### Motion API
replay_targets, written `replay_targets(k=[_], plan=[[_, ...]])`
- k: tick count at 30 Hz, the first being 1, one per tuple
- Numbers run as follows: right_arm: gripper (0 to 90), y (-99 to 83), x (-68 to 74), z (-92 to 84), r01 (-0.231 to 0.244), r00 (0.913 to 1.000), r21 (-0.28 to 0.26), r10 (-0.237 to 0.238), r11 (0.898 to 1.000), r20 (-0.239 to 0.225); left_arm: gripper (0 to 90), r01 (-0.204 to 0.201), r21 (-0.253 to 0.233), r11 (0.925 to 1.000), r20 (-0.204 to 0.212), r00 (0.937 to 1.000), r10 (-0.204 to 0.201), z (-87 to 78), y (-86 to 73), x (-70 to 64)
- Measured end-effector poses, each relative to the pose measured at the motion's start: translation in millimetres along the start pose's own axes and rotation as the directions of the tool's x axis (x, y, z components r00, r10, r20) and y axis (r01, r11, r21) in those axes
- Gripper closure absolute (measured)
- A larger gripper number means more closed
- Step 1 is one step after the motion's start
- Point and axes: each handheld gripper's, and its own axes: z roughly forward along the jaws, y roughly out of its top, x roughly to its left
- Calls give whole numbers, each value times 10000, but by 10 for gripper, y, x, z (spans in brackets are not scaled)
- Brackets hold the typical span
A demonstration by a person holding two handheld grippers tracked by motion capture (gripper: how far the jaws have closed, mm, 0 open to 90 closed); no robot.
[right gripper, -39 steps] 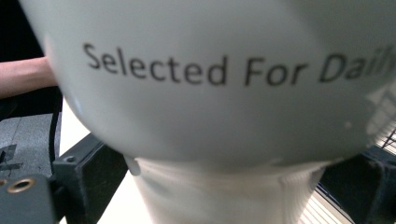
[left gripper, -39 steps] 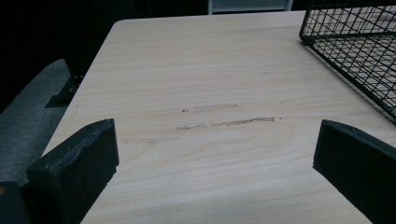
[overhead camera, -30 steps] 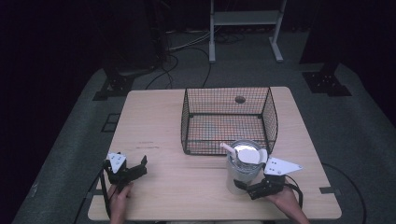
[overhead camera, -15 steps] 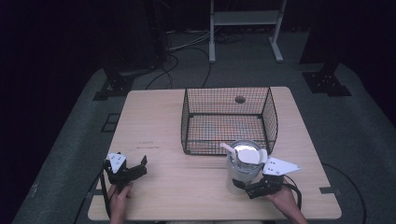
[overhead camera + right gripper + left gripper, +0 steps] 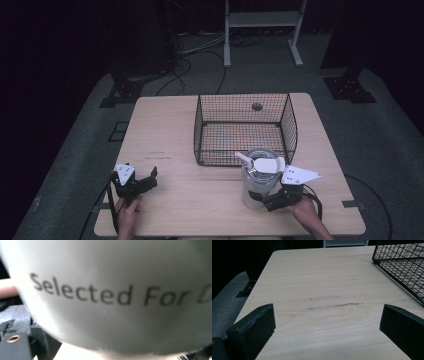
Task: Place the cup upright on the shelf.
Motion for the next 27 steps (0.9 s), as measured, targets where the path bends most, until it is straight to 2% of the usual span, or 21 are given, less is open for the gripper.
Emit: replay_targets(k=[6, 12, 13, 27], plan=[[83, 183, 0, 13, -147, 9988, -394, 129, 9991, -463, 0, -21, 1, 10000, 0, 10000, 21, -1, 0, -1], [82, 442, -18, 40, 2, 9972, -511, -41, 9987, -746, 0, -1, 13, 10000, -3, 10000, 1, 0, 0, 0], [83, 526, -37, 58, 141, 9967, -512, -181, 9986, -792, 0, -22, 63, 10000, 1, 10000, 22, -3, 3, 0], [83, 970, -184, 217, 255, 9955, -612, -309, 9978, -891, 0, 32, -11, 10000, 13, 10000, -32, -1, 1, 3]])
